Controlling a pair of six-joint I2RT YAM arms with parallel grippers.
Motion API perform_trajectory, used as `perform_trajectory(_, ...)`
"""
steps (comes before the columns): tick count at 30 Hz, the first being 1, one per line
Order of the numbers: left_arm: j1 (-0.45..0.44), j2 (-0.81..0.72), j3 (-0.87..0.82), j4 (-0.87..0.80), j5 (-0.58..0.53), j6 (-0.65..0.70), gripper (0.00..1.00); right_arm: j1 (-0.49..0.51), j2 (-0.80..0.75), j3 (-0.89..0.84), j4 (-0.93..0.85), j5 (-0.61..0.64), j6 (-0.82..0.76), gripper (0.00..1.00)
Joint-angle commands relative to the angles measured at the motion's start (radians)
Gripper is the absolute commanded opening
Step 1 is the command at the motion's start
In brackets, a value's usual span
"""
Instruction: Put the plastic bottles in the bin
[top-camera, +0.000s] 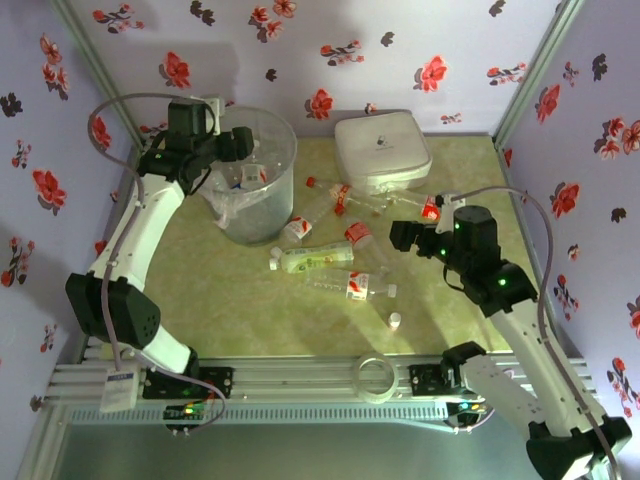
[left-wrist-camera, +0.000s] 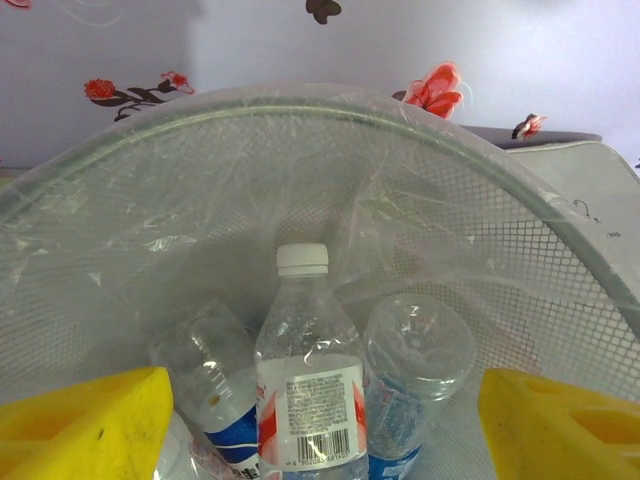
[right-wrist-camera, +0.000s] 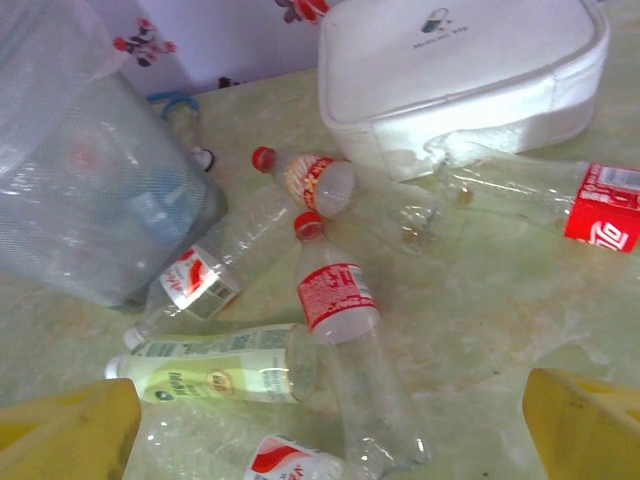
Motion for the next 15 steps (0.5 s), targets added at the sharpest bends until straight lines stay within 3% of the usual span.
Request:
perform_trajectory(1, 0.002, -0.062, 0.037, -0.027, 0.032, -0.01, 0.81, -0.006, 0.055, 0.029, -0.092, 0.111, 0.015, 0.98)
perform_trajectory(6, -0.015, -0.152, 0.028, -0.039, 0.037, -0.005, 0.81, -0.072, 0.128, 0.036, -0.151, 0.236, 0.152, 0.99)
perform_trajectory(11, -0.069, -0.256, -0.021, -0.065, 0.049, 0.022, 0.82, -0.323, 0.177, -0.046, -0.005, 0.043, 0.416, 0.99)
perform_trajectory(15, -0.187, -0.321, -0.082, -0.096, 0.071, 0.109, 0.83, -0.406, 0.269, -0.113, 0.17, 0.086, 0.702, 1.0)
